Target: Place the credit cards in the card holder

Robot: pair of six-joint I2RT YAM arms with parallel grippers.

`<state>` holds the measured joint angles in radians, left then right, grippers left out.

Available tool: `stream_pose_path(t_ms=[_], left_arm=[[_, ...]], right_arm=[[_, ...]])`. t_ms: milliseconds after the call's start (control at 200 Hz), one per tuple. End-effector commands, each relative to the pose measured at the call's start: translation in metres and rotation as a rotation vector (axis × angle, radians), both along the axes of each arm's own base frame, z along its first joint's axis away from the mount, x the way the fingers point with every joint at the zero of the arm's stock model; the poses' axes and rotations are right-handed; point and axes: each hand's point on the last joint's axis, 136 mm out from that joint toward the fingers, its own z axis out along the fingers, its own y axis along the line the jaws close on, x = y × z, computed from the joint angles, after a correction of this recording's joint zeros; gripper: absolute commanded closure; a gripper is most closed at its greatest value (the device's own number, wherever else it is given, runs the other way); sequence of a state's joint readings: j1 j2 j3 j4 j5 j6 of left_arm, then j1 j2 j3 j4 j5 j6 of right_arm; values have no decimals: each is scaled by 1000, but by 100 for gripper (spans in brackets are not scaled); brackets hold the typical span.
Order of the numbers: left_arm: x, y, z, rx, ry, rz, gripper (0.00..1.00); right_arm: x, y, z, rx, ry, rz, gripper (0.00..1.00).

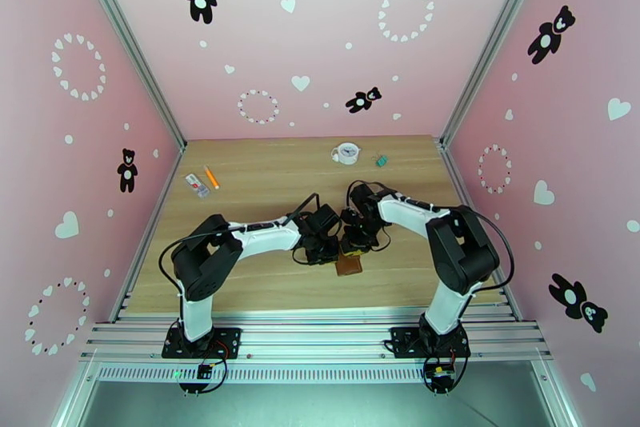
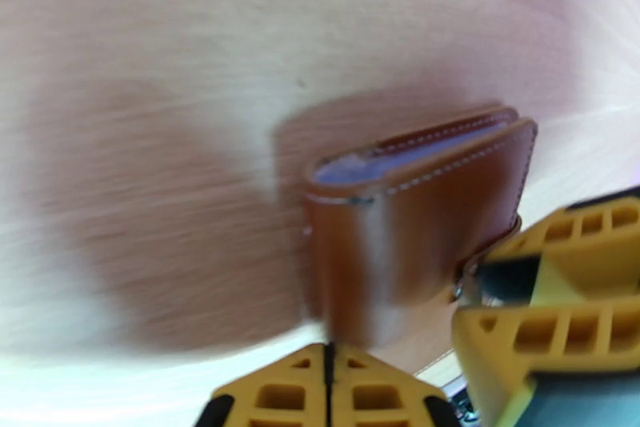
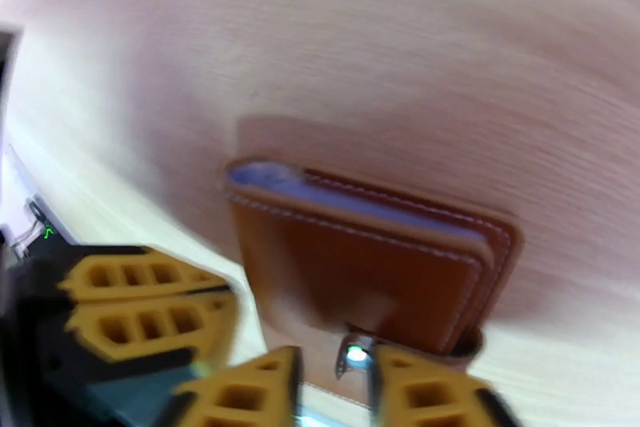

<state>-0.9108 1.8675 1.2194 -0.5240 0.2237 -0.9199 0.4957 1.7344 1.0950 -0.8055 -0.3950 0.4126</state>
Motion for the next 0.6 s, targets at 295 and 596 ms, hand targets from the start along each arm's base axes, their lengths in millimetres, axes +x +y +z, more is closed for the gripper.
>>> stream_pose_path(t_ms=[295, 596], left_arm=[[49, 157, 217, 221, -793, 323, 31], [20, 270, 202, 316, -1240, 531, 1]], right_arm=[[64, -82, 176, -255, -726, -247, 8], [39, -120, 148, -208, -1243, -220, 1]])
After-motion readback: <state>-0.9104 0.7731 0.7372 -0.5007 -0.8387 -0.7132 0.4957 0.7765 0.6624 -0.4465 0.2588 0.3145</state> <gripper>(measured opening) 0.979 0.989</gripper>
